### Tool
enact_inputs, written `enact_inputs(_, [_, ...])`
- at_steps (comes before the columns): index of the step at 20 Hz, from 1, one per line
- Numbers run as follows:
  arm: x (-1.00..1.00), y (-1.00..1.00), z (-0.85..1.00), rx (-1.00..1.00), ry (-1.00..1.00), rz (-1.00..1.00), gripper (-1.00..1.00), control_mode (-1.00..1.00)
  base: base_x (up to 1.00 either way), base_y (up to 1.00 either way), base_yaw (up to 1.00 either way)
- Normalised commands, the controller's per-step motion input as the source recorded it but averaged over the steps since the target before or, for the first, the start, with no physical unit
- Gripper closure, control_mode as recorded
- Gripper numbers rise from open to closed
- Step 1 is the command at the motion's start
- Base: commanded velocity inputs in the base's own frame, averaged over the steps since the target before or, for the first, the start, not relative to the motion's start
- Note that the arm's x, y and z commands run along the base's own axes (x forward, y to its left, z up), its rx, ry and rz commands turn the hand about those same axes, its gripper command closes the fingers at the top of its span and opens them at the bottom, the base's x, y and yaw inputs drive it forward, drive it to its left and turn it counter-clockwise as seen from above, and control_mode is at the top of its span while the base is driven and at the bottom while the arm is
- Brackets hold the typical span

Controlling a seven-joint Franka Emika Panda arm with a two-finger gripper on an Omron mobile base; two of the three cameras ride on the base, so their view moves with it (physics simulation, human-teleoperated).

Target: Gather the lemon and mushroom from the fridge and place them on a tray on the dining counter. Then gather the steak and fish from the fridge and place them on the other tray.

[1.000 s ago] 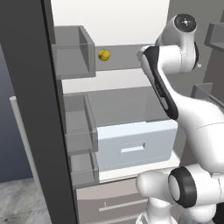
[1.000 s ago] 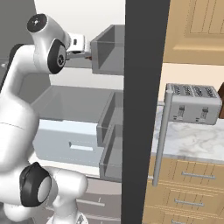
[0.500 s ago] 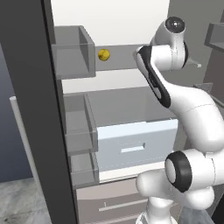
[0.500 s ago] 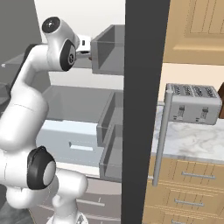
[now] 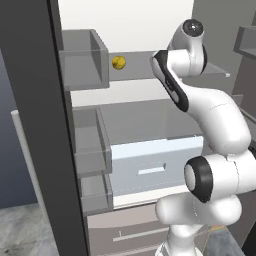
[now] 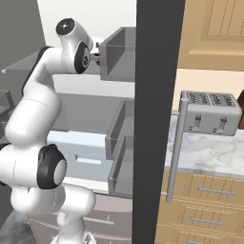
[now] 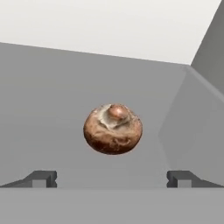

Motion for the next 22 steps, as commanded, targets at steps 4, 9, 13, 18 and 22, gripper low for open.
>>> enact_inputs(4, [0.4, -0.03, -0.1, 0.0, 0.0, 0.0, -1.0, -1.0, 0.0, 0.0, 0.0])
enact_inputs(9, [0.38, -0.05, -0.12, 0.0, 0.02, 0.0, -1.0, -1.0, 0.0, 0.0, 0.0])
enact_inputs(13, [0.27, -0.05, -0.12, 0.0, 0.01, 0.0, -1.0, -1.0, 0.0, 0.0, 0.0])
enact_inputs(18, [0.26, -0.03, -0.06, 0.0, 0.01, 0.0, -1.0, -1.0, 0.0, 0.0, 0.0])
enact_inputs(22, [0.2, -0.03, -0.08, 0.0, 0.01, 0.0, 1.0, -1.0, 0.0, 0.0, 0.0])
